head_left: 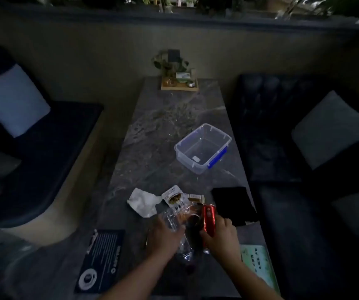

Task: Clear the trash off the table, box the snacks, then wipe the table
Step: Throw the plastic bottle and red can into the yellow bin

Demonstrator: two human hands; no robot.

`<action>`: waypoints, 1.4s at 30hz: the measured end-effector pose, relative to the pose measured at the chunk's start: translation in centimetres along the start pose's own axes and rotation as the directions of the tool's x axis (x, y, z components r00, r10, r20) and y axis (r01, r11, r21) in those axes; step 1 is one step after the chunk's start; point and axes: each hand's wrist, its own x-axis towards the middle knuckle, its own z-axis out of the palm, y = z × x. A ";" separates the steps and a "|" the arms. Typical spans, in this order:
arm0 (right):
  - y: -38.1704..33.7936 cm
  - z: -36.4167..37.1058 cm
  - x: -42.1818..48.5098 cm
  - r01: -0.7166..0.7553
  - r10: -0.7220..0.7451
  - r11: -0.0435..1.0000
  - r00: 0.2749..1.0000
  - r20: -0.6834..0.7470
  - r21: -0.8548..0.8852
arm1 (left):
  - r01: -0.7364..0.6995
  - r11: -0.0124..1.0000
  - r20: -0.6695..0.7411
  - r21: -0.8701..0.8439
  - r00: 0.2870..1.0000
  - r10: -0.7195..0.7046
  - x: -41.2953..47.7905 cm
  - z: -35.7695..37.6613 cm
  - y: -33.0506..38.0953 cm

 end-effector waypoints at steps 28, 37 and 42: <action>3.3 1.3 1.4 -0.153 0.117 0.953 0.982 0.149 0.261 | 0.226 0.971 -0.004 0.073 0.974 -0.226 0.1 3.3 2.2; 4.2 1.1 0.3 -0.110 0.064 0.956 0.983 0.171 0.272 | 0.164 0.982 -0.146 -0.096 0.973 -0.177 -1.3 1.8 0.5; 3.4 1.3 -0.7 -0.136 0.096 0.949 0.984 0.151 0.286 | 0.094 0.975 -0.141 -0.201 0.982 -0.124 -1.8 0.3 -0.7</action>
